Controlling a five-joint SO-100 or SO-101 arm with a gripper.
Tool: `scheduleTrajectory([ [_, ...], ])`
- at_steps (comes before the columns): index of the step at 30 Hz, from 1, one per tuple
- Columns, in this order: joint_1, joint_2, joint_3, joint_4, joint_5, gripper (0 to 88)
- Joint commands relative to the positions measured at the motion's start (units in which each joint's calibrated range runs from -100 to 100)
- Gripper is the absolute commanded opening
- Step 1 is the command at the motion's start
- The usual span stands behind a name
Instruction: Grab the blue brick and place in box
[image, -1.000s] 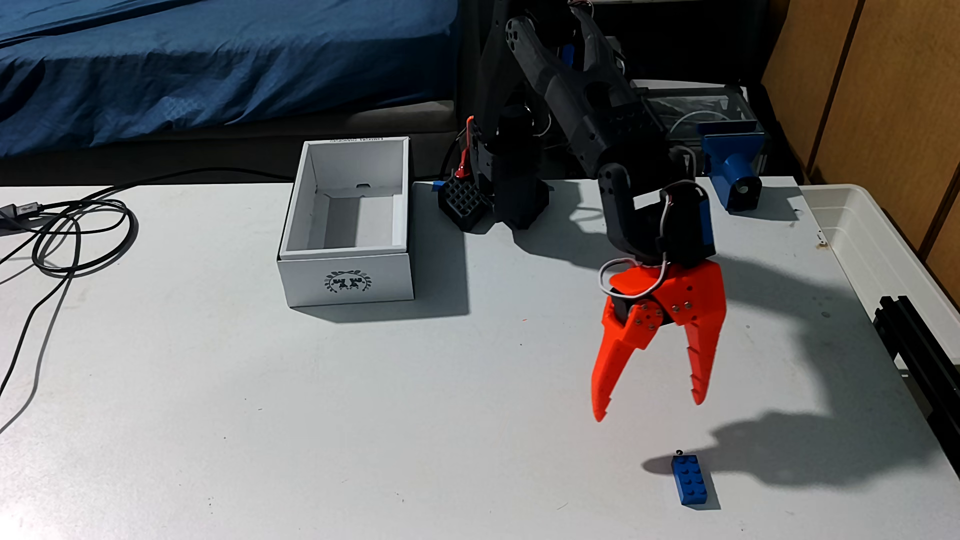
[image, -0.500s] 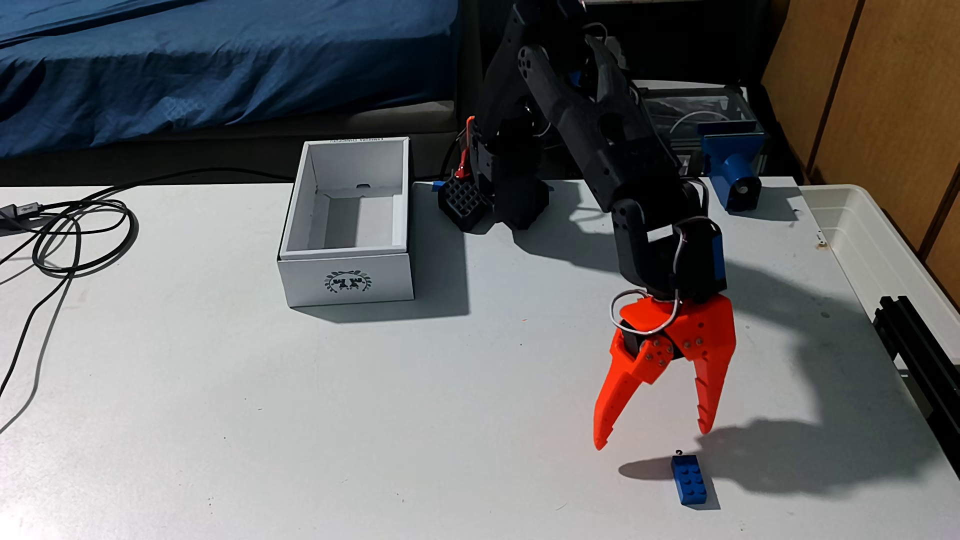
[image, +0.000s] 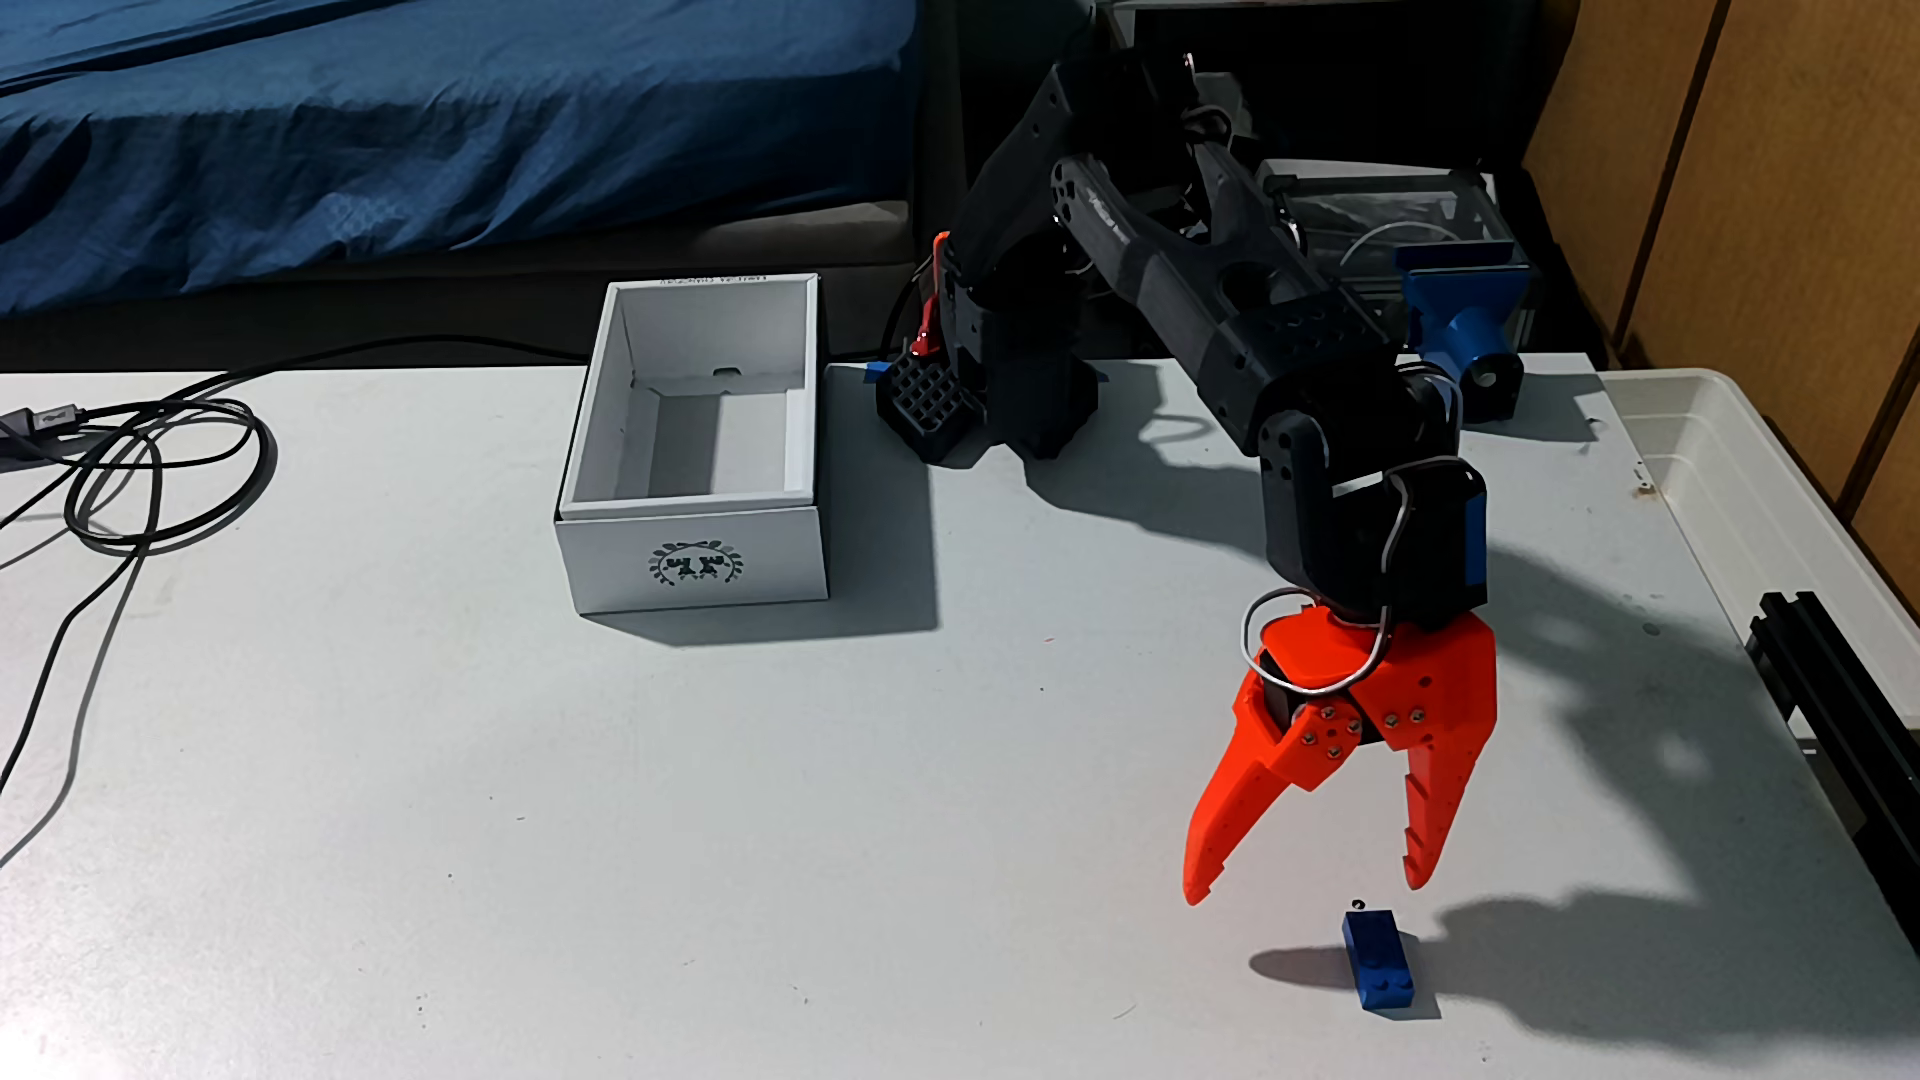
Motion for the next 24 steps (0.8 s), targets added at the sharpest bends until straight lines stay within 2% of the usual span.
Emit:
scheduleTrajectory([
  [1, 0.5, 0.6, -5.2, 2.1, -0.7, 40.7],
  [24, 0.7, 10.0, -17.4, 5.3, -4.7, 41.4],
])
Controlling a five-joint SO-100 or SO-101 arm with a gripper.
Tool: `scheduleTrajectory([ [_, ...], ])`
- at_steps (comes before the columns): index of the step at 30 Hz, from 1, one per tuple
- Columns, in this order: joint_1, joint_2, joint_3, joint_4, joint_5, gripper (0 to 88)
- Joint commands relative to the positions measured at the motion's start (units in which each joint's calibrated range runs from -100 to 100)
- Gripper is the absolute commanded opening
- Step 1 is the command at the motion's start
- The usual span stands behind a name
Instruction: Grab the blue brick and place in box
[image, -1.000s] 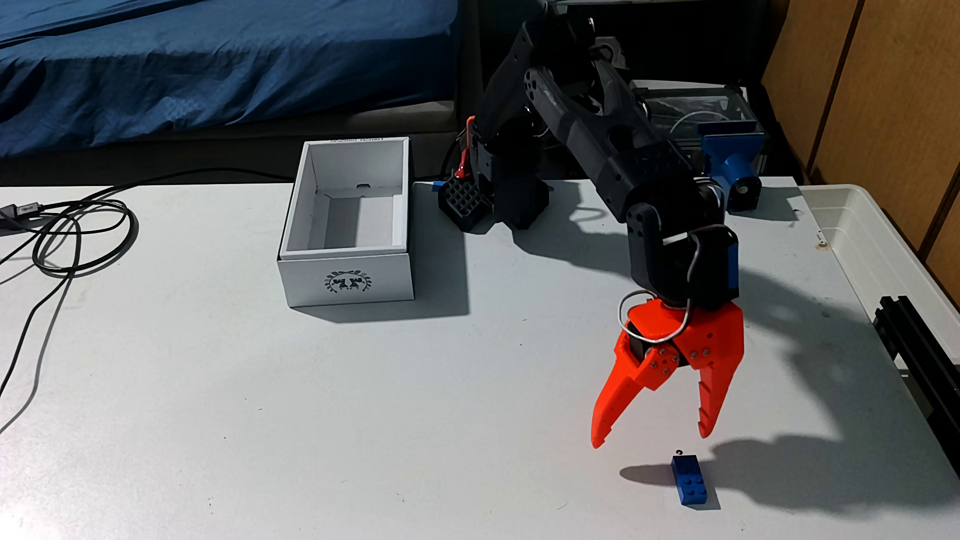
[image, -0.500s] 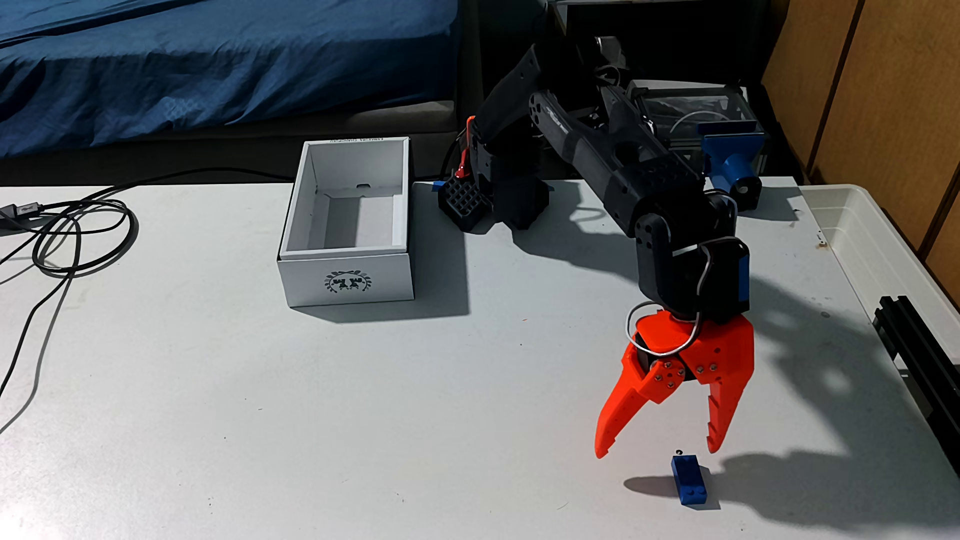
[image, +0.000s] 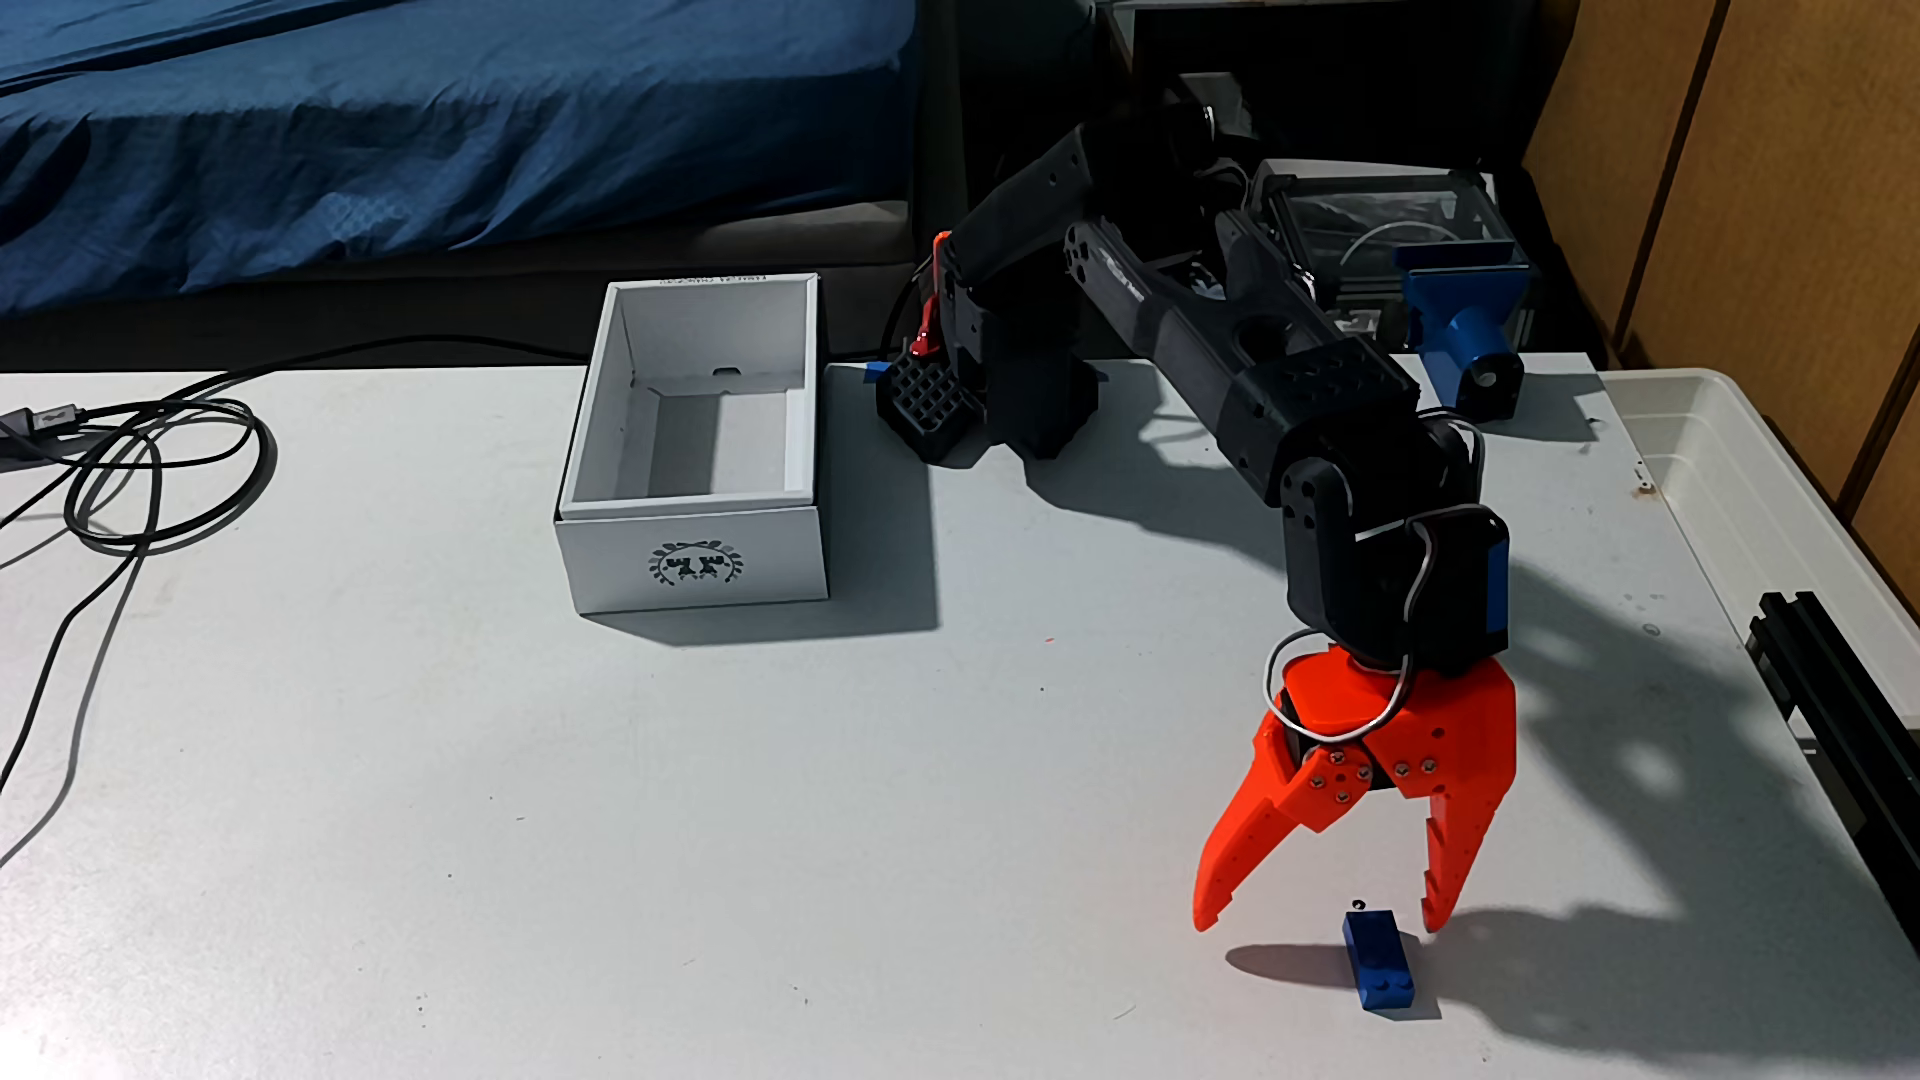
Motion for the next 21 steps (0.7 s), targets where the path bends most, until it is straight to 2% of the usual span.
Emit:
scheduleTrajectory([
  [1, 0.7, 0.2, -3.6, 0.4, -1.0, 41.4],
  [21, 0.7, 5.9, -8.6, -0.2, -1.0, 40.6],
])
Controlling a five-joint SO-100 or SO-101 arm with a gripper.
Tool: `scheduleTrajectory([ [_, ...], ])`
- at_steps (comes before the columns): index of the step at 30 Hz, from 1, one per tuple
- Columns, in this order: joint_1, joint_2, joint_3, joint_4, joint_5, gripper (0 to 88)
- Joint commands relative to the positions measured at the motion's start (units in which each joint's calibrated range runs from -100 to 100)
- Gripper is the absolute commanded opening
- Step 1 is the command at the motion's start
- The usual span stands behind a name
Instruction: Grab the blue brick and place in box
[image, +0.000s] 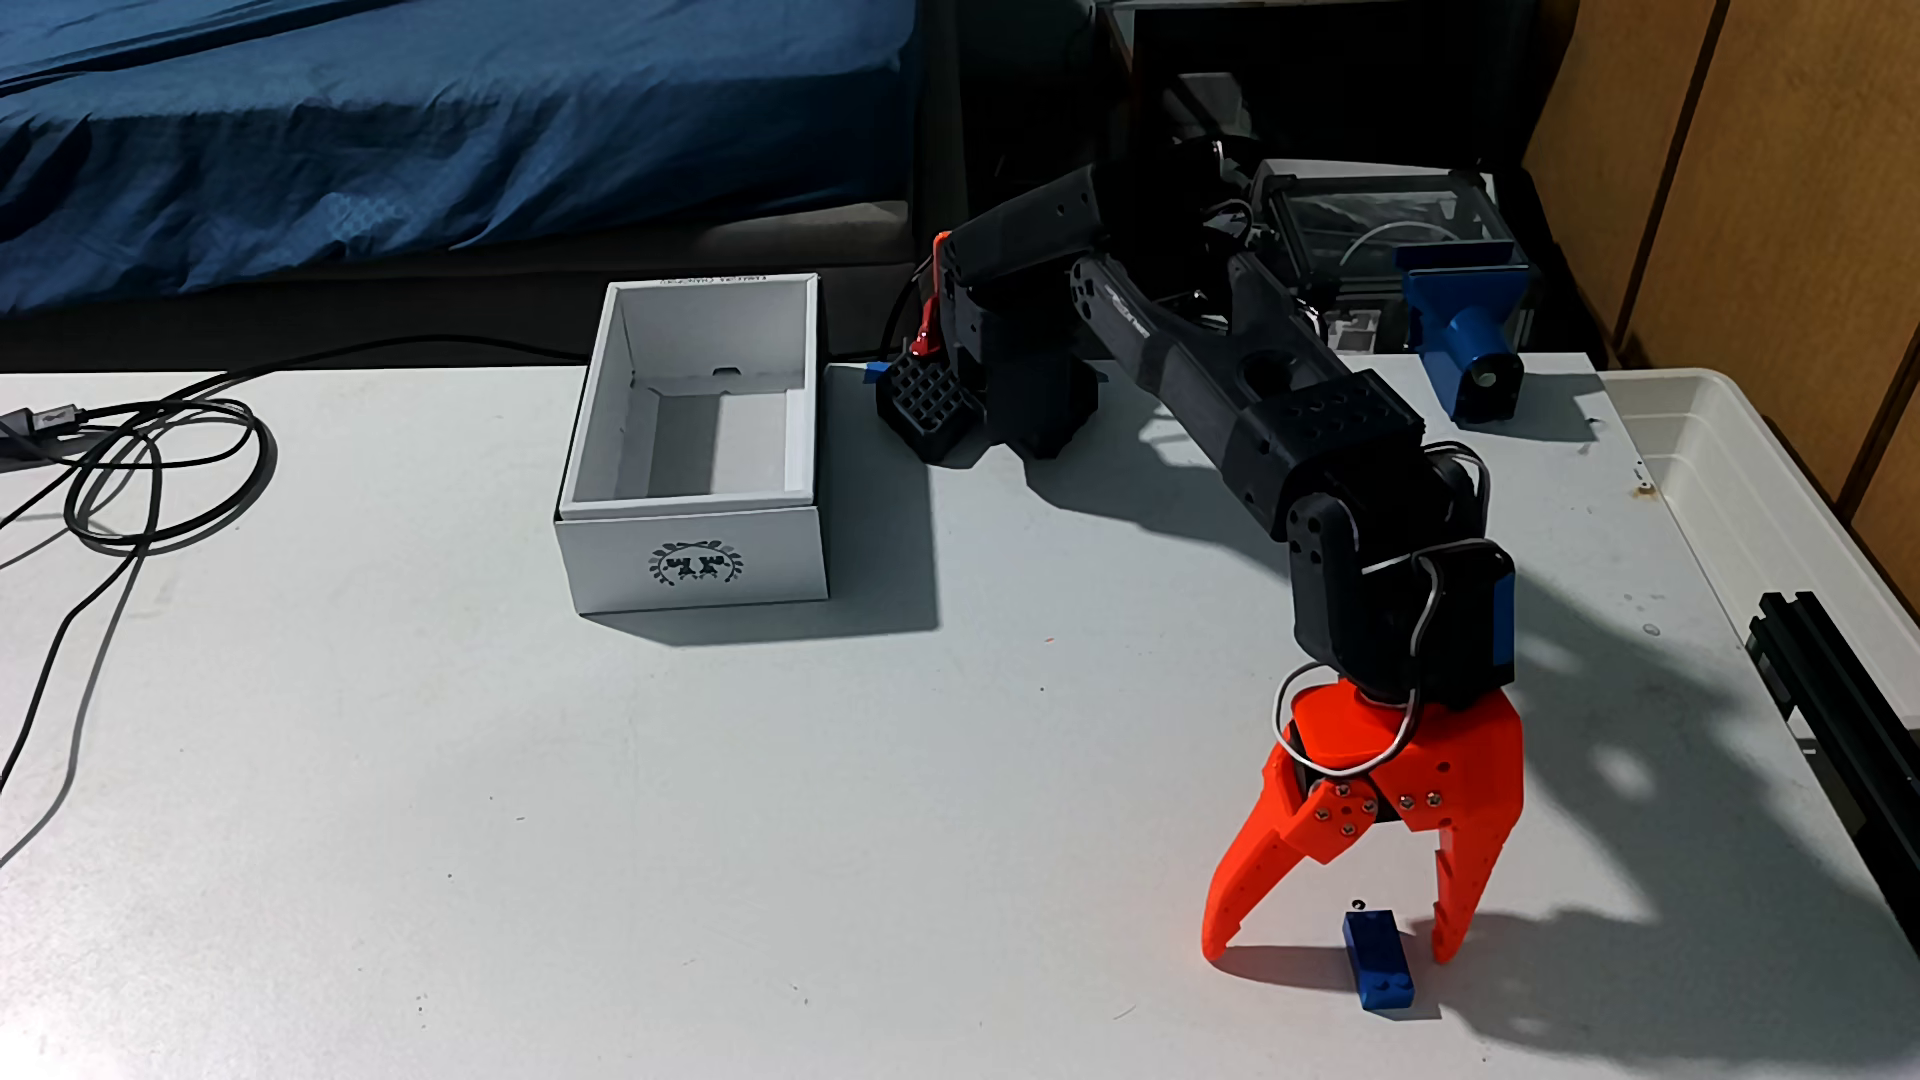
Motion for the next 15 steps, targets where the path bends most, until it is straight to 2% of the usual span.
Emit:
scheduleTrajectory([
  [1, 0.7, -0.1, -1.7, -0.3, -0.4, 40.6],
  [4, 0.7, -0.1, -1.7, -0.3, -0.4, 40.3],
  [10, 0.8, -0.1, -1.7, -0.3, 0.2, 27.3],
  [15, 0.8, -0.1, -1.7, -0.4, 0.3, 22.7],
])
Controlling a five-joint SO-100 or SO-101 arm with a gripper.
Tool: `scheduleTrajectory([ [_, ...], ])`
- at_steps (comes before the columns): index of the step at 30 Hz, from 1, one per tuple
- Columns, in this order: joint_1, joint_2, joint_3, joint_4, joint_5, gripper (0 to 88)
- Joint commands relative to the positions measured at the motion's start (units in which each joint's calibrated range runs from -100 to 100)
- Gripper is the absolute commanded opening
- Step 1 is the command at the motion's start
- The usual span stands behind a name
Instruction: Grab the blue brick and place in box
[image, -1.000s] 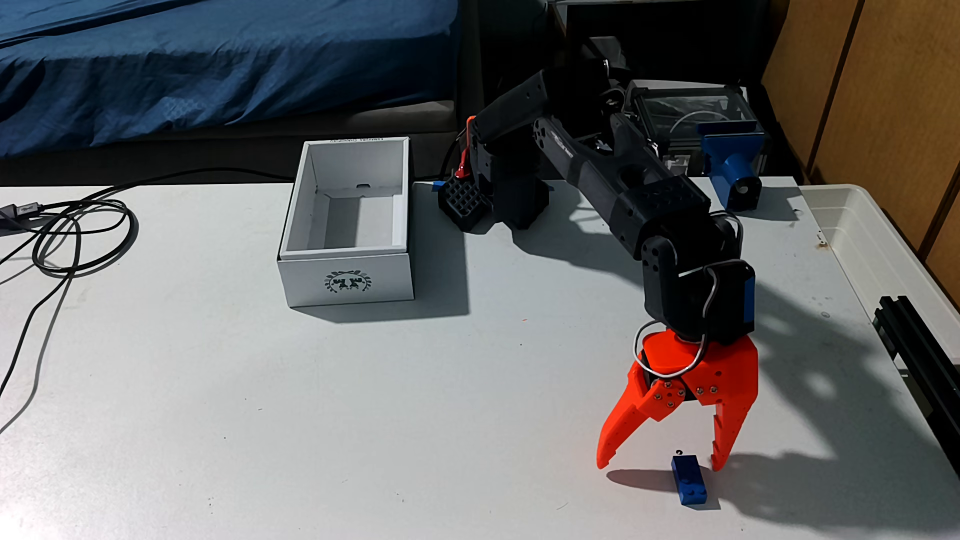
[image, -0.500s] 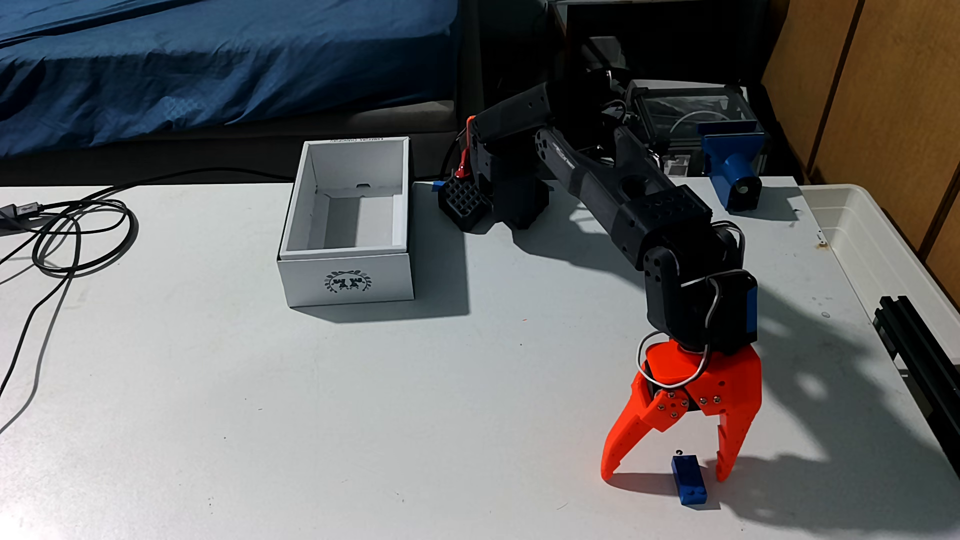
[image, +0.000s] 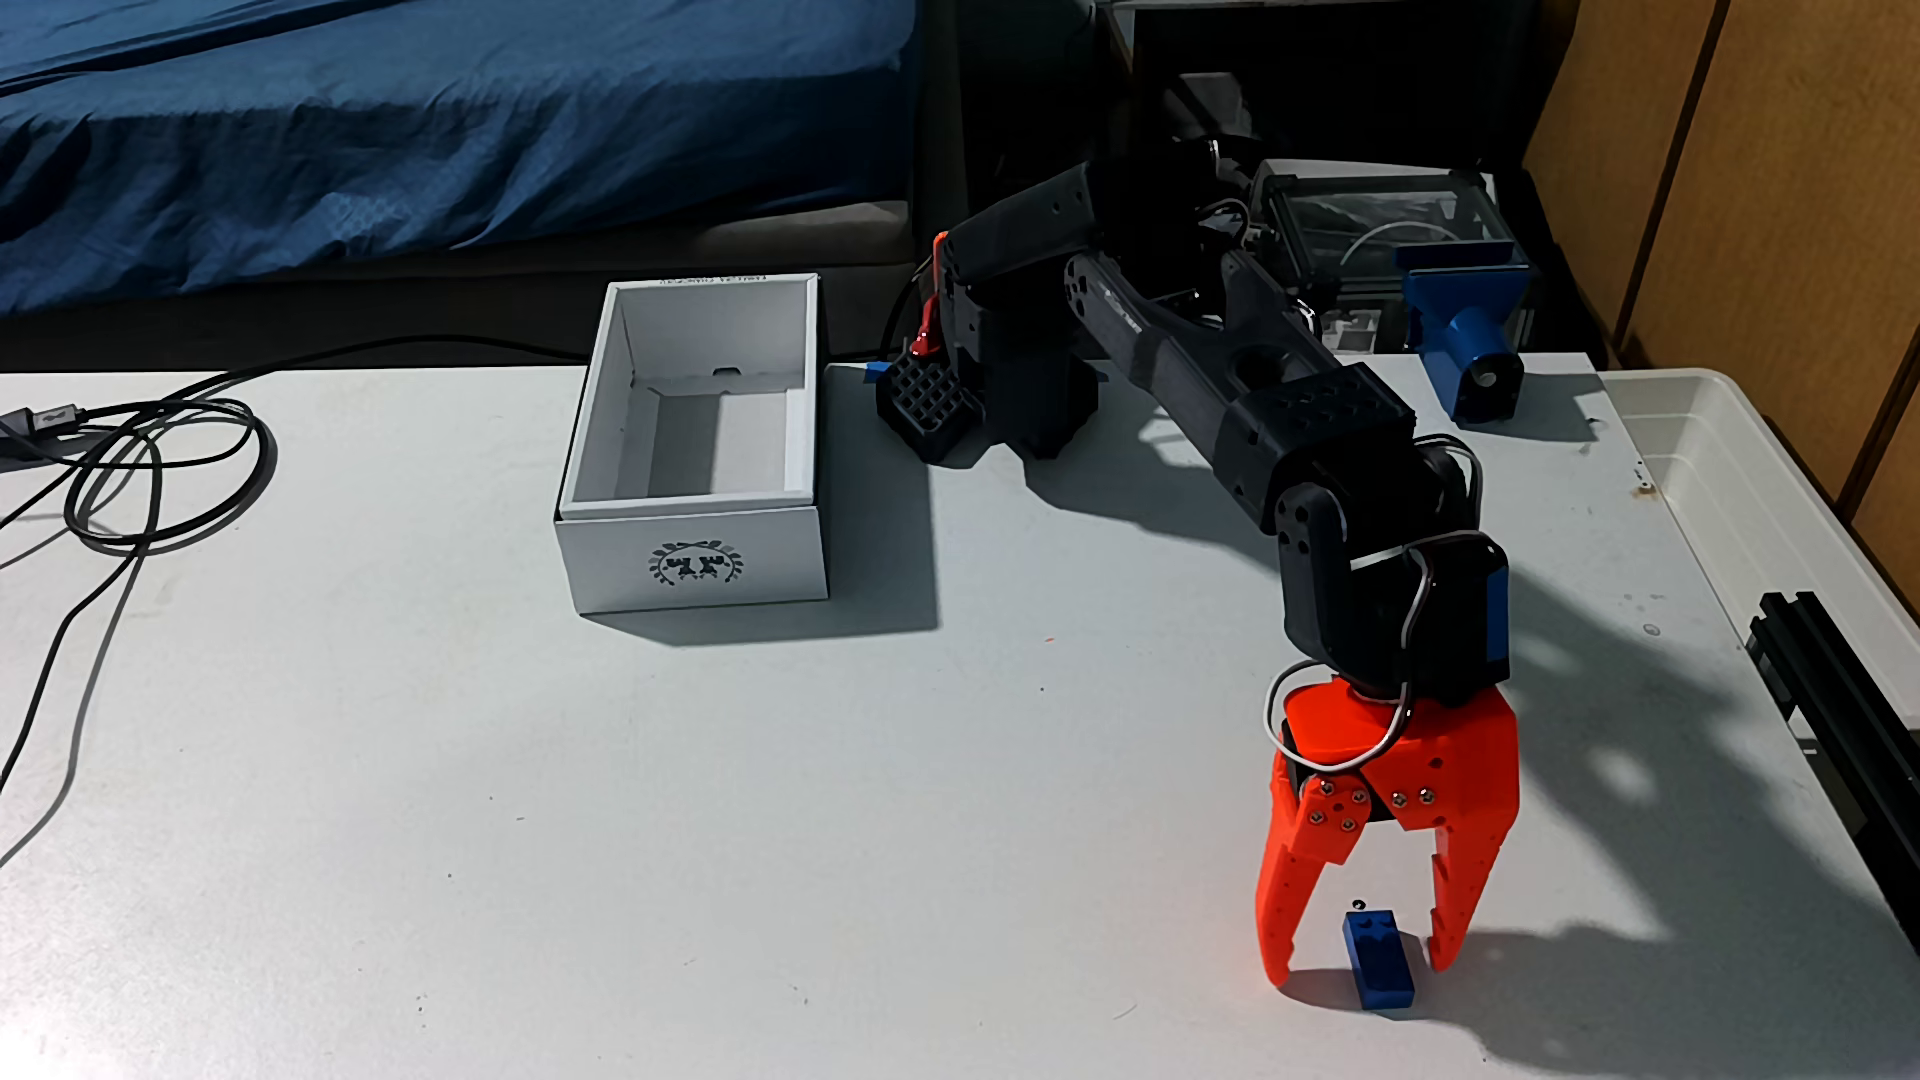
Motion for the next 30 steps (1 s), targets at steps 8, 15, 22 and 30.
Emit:
scheduleTrajectory([
  [8, 0.0, 0.1, -0.7, 0.6, 0.4, 13.4],
  [15, -0.6, 0.1, -0.4, 0.7, 0.9, 13.8],
  [22, -0.6, 0.2, 0.1, 0.4, 3.5, 13.4],
  [30, -0.6, 0.2, 0.2, 0.8, 4.8, 13.3],
])
